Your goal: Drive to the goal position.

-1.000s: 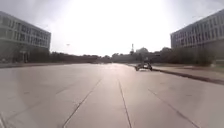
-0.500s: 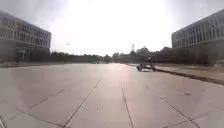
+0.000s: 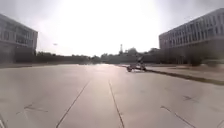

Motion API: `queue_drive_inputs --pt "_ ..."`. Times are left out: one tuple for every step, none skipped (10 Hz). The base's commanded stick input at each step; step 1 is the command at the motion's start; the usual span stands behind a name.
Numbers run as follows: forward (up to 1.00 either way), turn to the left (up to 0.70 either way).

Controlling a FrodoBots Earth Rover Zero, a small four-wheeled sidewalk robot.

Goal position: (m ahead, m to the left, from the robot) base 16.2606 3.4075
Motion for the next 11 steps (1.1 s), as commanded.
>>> queue_drive_inputs --pt "1.00 0.00" --pt "1.00 0.00" --pt "1.00 0.00" --pt "1.00 0.00" --pt "1.00 0.00" --pt "1.00 0.00" --pt "1.00 0.00" --pt "1.00 0.07" --pt "1.00 0.27" --pt "1.00 0.12" --pt "1.00 0.00"
